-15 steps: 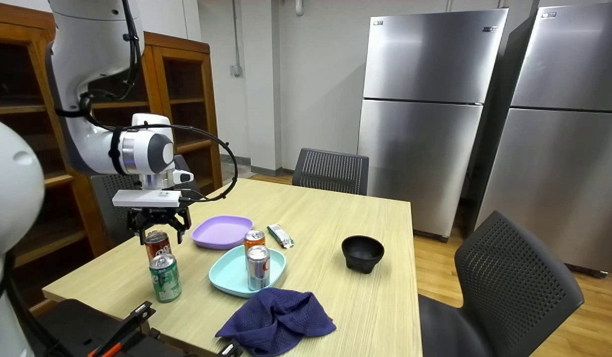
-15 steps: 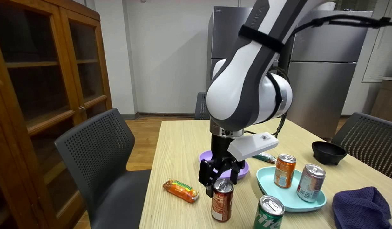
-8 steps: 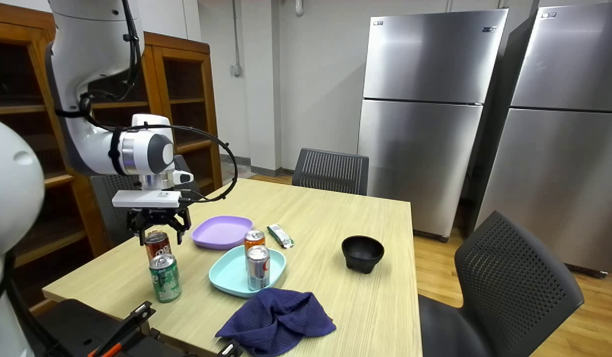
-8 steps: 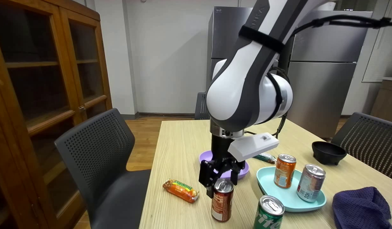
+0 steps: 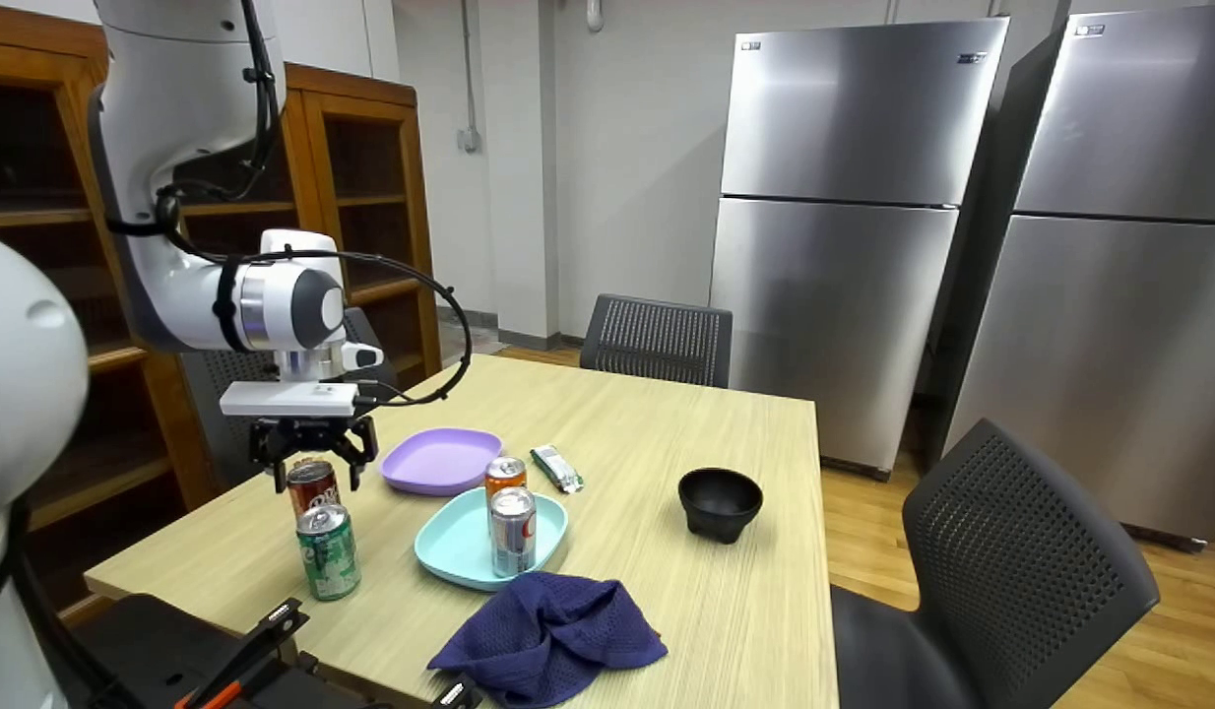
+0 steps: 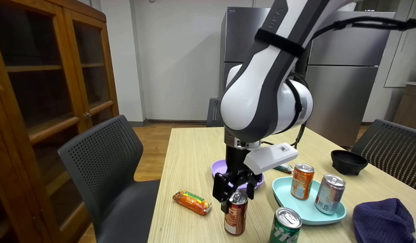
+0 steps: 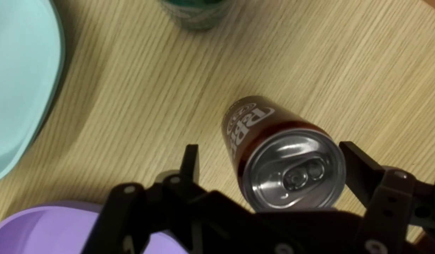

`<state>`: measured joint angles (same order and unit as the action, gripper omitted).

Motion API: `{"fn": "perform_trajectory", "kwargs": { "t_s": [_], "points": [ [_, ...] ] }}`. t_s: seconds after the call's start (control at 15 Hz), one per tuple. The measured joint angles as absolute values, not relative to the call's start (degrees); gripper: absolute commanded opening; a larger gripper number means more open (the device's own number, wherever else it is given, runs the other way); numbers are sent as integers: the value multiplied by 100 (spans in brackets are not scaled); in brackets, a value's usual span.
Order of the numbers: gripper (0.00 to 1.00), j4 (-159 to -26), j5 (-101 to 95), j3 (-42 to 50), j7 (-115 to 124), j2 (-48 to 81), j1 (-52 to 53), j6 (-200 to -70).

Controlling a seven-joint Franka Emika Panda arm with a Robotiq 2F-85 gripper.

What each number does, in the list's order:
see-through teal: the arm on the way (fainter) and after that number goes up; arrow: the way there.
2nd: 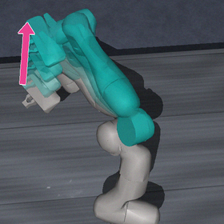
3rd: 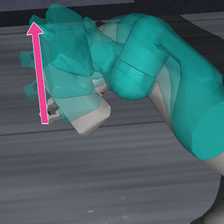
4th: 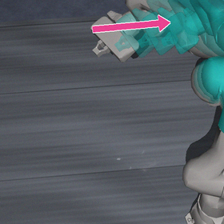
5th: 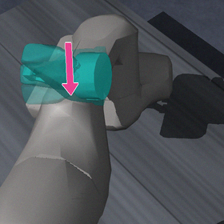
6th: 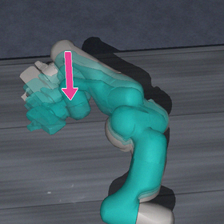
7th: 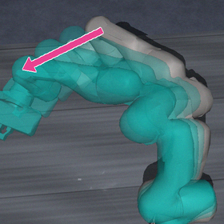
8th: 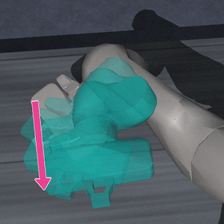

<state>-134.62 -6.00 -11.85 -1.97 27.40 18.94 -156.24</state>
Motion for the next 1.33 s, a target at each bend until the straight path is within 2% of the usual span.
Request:
{"fn": "perform_trajectory", "kwargs": {
  "t_s": [1.2, 1.27, 1.33],
  "points": [
    [100, -13530, -634, -1249, -201, 2750, 1920, -15631],
    [98, -13538, -642, -1248, -201, 2750, 1925, -15631],
    [74, -13545, -649, -1243, -201, 2750, 1934, -15632]
  ]
}}
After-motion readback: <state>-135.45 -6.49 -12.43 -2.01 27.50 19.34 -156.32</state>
